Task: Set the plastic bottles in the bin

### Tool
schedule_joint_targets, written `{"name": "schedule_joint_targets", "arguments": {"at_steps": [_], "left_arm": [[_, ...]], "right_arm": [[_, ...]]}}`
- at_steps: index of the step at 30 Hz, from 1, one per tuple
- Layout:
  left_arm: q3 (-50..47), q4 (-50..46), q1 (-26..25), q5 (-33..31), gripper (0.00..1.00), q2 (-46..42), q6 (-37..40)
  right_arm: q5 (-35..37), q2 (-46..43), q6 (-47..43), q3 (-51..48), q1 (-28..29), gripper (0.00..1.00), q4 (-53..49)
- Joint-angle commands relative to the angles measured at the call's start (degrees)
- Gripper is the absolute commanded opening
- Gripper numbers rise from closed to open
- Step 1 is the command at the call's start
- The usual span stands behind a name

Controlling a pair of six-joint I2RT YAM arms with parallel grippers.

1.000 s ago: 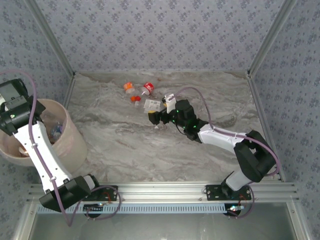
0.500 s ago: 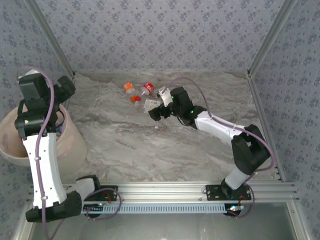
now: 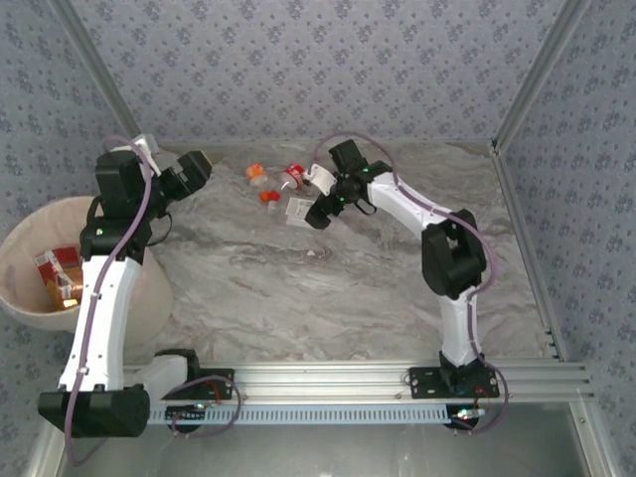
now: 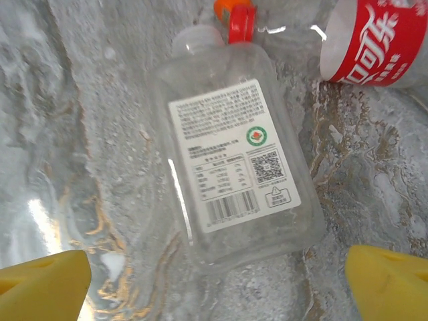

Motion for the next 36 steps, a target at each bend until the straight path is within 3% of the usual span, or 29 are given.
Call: {"name": "schedule_joint_targets", "arguments": {"at_steps": [1,8,18,29,36], "left_arm": [[-1.04,4.96,-0.19,1.75,0.98,-1.49,-0.23],[-0.77,3.69,-0.19,-0.99,0.98,-0.57,1.96],[-0.31,1.71,-0.2,-2.09,0.98,0.79,3.58],[-1.05,1.0,-0.19,-2.03,0.98,0.88,3.36],[-2.31,3.33,-0.19,1.65,0.98,1.47,0.28]], "right_arm": [[-2.45,5.81,-6.83,9.06,-1.04,1.0,-11.23],[-4.49,16.78,-9.26,23.35,-0.62,1.0,-20.22],[-1.31,22.24,-7.21,26.57,1.37,1.0,-21.34],[7.15,17.58,-0.66,17.21,3.26,0.95,-11.57],[10.9,8.23,4.08,2.82,3.95,0.77,0.28]]}}
